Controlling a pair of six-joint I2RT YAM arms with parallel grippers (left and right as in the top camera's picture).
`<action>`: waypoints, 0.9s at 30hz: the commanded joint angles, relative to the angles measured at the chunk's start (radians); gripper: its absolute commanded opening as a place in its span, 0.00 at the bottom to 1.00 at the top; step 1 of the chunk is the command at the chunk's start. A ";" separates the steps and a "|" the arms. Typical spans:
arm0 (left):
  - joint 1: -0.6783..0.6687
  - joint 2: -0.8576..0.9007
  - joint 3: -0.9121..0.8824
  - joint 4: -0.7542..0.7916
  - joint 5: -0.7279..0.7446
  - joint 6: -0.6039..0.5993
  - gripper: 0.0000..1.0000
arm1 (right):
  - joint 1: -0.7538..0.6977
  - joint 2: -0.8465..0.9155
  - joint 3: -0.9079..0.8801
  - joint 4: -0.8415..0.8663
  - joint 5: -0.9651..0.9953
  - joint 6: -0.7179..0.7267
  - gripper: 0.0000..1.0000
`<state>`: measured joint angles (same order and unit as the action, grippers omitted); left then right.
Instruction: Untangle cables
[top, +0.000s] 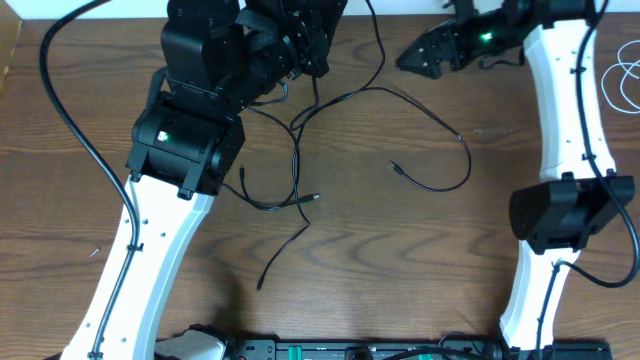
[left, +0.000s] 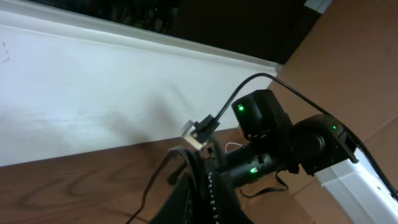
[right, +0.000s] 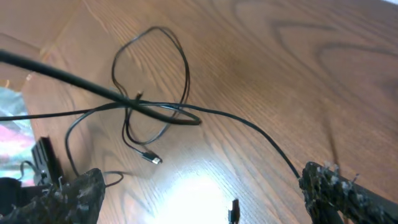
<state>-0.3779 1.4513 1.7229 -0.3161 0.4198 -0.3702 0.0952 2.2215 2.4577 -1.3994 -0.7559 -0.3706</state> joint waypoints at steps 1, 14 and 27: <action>-0.001 -0.010 0.018 -0.005 -0.023 -0.009 0.08 | 0.018 -0.003 -0.006 -0.003 0.124 0.111 0.98; 0.001 0.004 0.016 -0.090 -0.488 -0.009 0.08 | 0.068 0.000 -0.267 0.180 0.076 0.608 0.98; 0.002 0.007 0.016 -0.030 -0.500 -0.009 0.08 | 0.246 0.000 -0.488 0.603 -0.140 0.963 0.83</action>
<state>-0.3779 1.4528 1.7229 -0.3546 -0.0589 -0.3702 0.3294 2.2227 1.9789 -0.8162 -0.8520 0.4431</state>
